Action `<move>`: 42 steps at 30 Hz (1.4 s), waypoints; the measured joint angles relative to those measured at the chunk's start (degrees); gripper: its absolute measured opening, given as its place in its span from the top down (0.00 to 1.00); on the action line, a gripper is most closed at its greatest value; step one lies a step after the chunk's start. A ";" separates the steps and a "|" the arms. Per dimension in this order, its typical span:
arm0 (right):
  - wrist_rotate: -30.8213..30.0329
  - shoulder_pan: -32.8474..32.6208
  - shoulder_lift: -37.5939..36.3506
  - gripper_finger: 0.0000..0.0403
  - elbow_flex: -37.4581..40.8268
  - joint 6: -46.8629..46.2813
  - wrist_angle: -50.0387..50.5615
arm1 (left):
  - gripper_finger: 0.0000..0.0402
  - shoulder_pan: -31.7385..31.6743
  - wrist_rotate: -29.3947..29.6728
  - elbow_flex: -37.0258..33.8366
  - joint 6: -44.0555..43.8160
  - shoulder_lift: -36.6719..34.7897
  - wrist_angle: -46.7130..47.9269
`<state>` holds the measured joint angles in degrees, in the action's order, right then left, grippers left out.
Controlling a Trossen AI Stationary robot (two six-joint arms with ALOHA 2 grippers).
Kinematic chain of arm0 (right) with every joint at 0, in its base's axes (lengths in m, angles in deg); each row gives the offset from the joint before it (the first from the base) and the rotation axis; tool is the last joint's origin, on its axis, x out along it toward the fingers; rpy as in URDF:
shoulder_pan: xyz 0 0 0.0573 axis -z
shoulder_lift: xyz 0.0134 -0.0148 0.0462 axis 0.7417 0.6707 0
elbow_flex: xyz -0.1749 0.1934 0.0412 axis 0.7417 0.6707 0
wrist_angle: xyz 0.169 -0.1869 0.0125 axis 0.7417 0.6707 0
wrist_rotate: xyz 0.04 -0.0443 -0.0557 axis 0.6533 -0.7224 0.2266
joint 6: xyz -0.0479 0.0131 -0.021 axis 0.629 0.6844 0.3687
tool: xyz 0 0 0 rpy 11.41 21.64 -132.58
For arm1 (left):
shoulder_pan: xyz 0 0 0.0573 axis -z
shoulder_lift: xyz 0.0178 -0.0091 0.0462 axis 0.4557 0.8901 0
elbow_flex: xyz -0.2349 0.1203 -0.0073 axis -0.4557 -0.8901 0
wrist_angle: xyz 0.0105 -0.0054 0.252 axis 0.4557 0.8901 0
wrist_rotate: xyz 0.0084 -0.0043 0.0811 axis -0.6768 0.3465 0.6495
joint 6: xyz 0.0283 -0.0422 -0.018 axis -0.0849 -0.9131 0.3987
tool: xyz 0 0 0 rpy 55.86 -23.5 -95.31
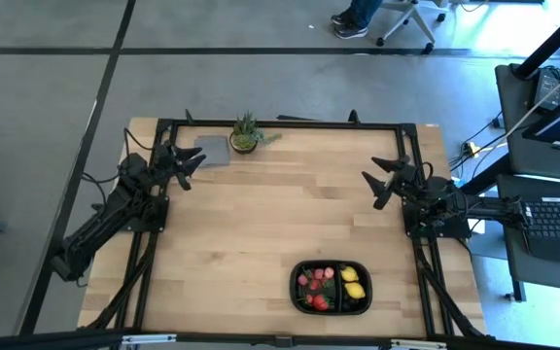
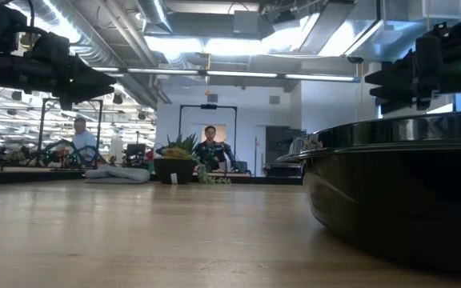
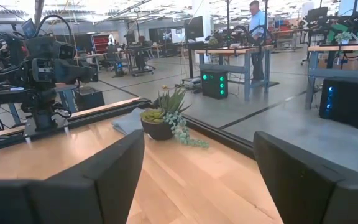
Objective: Pick and placing Produce into tupperware
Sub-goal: Return to Home Position
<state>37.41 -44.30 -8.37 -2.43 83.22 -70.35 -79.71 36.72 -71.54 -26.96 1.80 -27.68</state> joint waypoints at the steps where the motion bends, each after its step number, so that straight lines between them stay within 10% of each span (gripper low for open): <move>1: 0.00 0.00 0.00 0.25 0.00 0.02 0.00 | 0.62 0.00 0.00 0.00 0.02 0.00 0.01; 42: -0.07 0.00 0.00 0.25 0.00 0.04 -0.04 | 0.64 0.01 0.00 0.00 0.00 0.00 0.01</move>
<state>37.34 -44.30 -8.37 -2.43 83.26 -70.40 -79.70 36.72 -71.54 -26.96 1.80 -27.67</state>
